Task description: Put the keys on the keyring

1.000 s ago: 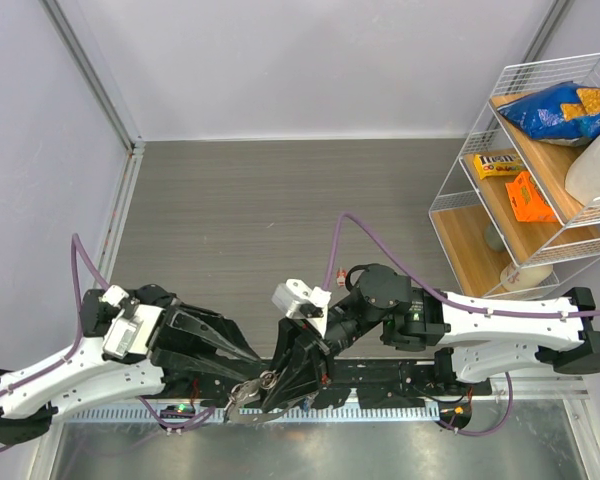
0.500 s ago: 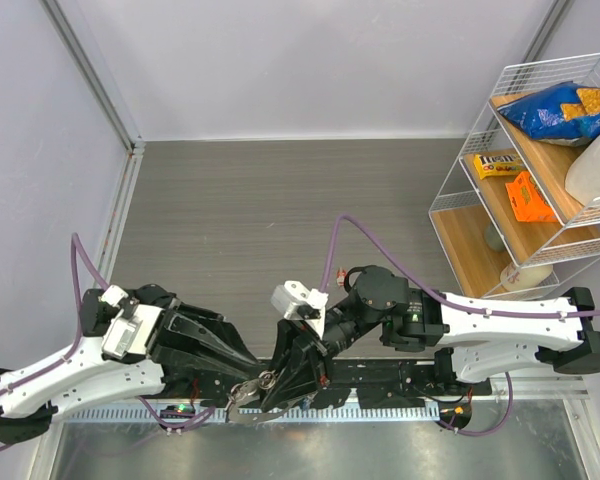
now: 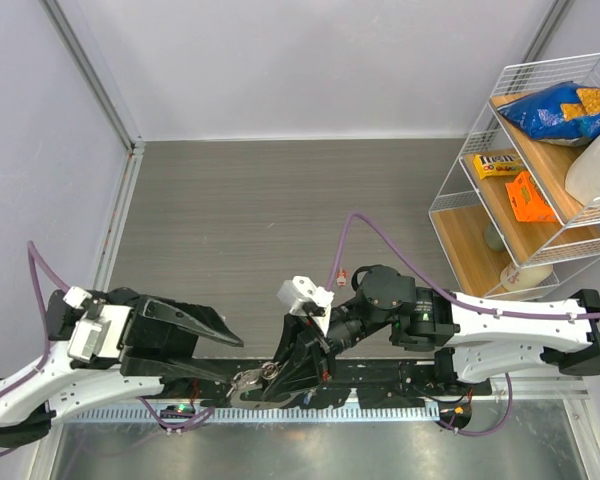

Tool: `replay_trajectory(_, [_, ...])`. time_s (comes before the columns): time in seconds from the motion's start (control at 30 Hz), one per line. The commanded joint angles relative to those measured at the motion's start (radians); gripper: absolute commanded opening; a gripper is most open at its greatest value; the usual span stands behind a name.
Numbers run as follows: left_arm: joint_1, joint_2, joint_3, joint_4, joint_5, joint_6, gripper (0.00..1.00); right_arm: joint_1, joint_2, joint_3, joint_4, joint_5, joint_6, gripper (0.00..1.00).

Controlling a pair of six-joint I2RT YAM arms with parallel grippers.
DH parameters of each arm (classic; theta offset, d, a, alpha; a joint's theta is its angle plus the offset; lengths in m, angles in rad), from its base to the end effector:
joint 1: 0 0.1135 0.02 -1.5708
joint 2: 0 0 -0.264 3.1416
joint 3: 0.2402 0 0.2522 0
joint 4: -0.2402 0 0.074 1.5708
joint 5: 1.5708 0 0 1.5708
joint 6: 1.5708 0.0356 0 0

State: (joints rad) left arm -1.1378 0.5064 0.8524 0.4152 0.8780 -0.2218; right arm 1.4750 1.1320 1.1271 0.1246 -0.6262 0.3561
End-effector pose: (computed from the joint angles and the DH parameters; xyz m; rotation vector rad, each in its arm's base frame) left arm 0.0042 -0.0744 0.4478 1.2067 0.3492 -1.5516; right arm 0.0036 0.2560 0.4236 -1.4280 1.1114 1.8549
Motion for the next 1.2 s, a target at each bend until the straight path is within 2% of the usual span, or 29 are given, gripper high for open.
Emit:
replay_trajectory(0.0, [-0.005,0.003,0.086,-0.179,-0.08,0.052,0.5,-0.004,-0.061,0.0,-0.009,0.081,-0.052,0.06])
replay_trajectory(0.17, [-0.004,0.043,0.161,-0.326,-0.132,0.049,0.54,-0.004,-0.093,-0.007,-0.045,0.14,-0.077,0.06])
replay_trajectory(0.33, [-0.004,0.05,0.227,-0.489,-0.192,0.044,0.54,-0.004,-0.138,-0.015,-0.114,0.246,-0.108,0.06])
replay_trajectory(0.53, [-0.005,0.049,0.274,-0.651,-0.27,0.078,0.56,-0.004,-0.166,-0.027,-0.152,0.301,-0.115,0.06])
replay_trajectory(1.17, [-0.002,0.106,0.286,-0.82,-0.369,0.191,0.61,-0.004,-0.186,-0.001,-0.302,0.568,-0.074,0.06])
